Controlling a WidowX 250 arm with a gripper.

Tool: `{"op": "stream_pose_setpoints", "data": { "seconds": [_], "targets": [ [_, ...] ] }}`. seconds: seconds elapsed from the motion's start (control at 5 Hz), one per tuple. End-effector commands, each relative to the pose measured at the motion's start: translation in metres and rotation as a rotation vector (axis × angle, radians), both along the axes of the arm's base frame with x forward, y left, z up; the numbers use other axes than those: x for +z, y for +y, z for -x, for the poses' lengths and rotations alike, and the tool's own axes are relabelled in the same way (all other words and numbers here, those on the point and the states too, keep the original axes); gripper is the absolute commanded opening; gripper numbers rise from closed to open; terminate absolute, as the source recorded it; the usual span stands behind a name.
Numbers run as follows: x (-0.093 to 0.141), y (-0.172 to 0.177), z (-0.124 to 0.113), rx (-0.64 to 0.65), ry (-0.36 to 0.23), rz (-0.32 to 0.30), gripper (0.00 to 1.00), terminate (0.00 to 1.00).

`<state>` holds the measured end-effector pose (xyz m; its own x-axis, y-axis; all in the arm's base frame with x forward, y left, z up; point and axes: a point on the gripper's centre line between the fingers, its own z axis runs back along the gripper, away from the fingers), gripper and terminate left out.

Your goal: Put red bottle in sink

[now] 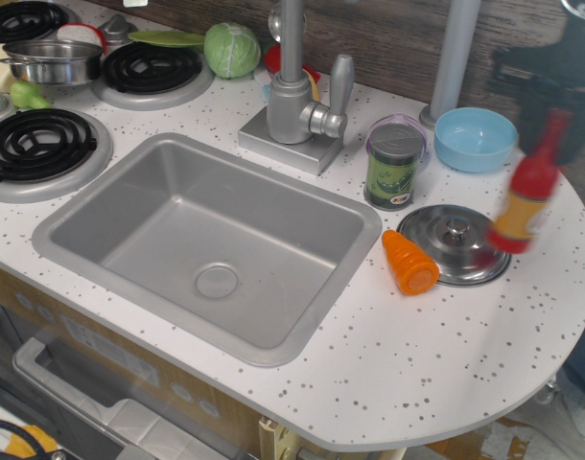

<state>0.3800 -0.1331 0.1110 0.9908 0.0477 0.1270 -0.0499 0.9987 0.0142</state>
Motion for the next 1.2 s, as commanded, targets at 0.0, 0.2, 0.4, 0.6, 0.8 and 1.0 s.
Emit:
{"op": "stream_pose_setpoints", "data": {
  "seconds": [0.0,0.2,0.4,0.6,0.8,1.0],
  "targets": [
    [0.063,0.063,0.036,0.014,-0.030,-0.080,0.00,0.00],
    [0.052,0.101,0.065,-0.006,-0.056,-0.136,0.00,0.00],
    [0.019,0.136,0.090,-0.018,-0.097,-0.093,0.00,0.00],
    [-0.019,0.148,0.100,0.022,-0.098,-0.068,0.00,0.00],
    [-0.053,0.159,0.105,0.062,-0.091,-0.082,0.00,0.00],
    [-0.072,0.165,0.105,0.072,-0.084,-0.046,0.00,0.00]
  ]
}}
